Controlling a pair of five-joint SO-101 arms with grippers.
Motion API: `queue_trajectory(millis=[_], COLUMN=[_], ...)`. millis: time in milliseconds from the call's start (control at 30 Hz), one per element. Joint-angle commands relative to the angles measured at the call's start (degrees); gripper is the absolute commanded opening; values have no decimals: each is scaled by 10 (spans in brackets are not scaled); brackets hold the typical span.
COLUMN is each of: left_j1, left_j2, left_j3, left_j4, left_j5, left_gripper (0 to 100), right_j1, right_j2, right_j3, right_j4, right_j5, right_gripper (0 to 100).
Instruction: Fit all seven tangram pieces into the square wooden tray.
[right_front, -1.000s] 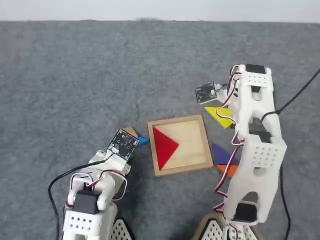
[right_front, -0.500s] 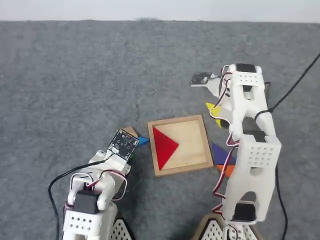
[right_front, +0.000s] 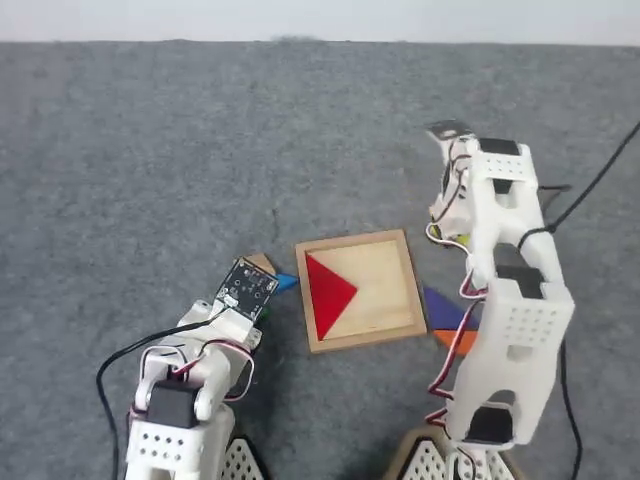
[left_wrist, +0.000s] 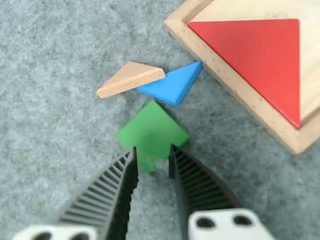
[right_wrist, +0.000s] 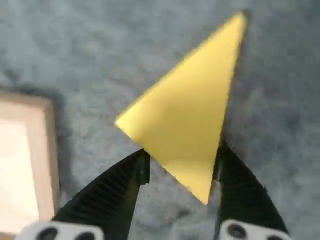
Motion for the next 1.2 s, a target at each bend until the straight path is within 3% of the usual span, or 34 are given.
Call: queue_trajectory(millis=[0,200,367,733,1167], left_j1=[-4,-4,-4,-4,-4], left_j2=[-7,-7,-7,-7,-7], left_j3=[-7,-7,-7,-7,-7], left_j4=[-1,-1,-1,-1,-1], left_j5=[-4,-4,-4,-4,-4], left_gripper=[98,98,98,98,98], right_j1=[29,-29,-75,-51,-56], right_j2=[-72,-189,-160,29,88], right_j3=[73,140,115,-115,-185], right_j4=[-33,-82,-112,-10,4], right_j5=[-62,-90,-74,-56,-62], right_gripper=[242,307,309,311,358])
